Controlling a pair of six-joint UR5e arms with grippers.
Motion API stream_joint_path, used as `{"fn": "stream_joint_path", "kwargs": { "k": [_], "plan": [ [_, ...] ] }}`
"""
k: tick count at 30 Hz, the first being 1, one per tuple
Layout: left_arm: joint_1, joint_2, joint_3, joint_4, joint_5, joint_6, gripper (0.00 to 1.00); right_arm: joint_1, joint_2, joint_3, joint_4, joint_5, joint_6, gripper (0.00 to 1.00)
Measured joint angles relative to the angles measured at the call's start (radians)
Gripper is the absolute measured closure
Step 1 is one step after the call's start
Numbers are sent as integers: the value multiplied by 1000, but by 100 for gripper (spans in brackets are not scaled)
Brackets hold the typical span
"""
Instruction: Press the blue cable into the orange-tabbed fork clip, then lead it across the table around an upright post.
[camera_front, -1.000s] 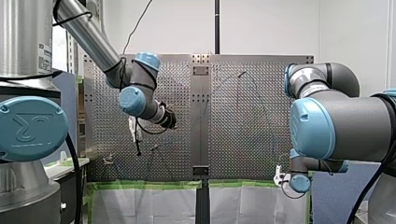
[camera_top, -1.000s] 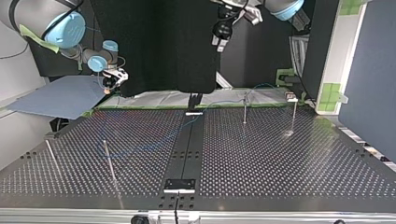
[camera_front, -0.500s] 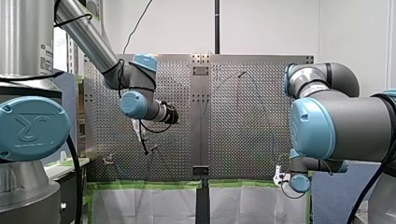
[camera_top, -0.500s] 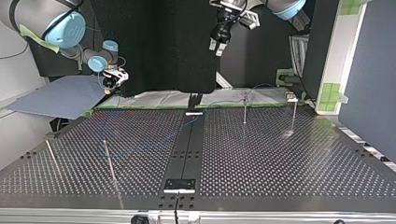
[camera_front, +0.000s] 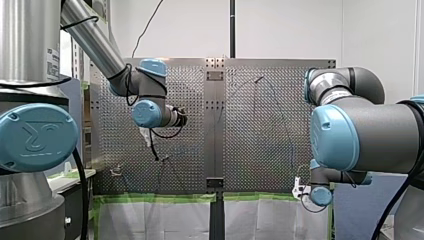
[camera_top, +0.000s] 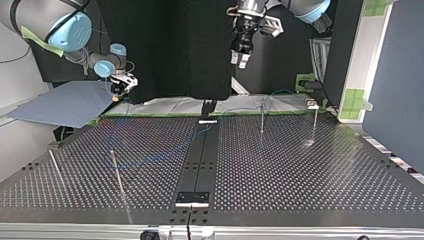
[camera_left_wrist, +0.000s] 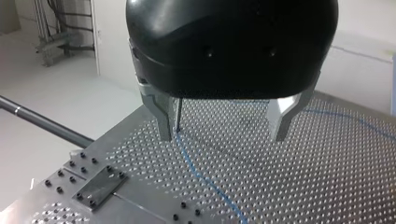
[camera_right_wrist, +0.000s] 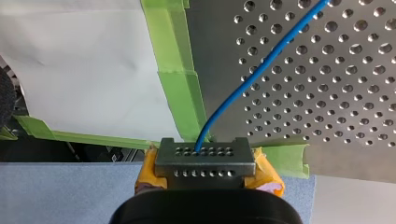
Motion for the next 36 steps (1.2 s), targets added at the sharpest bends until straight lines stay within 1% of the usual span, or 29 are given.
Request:
{"fn": "stream_joint_path", "kwargs": {
  "k": [10, 36],
  "plan": [
    [11, 0, 0, 0, -7, 6, 0, 1, 0, -2, 6, -19, -4, 100],
    [12, 0, 0, 0, -7, 7, 0, 1, 0, -2, 6, -20, -5, 100]
  ]
}}
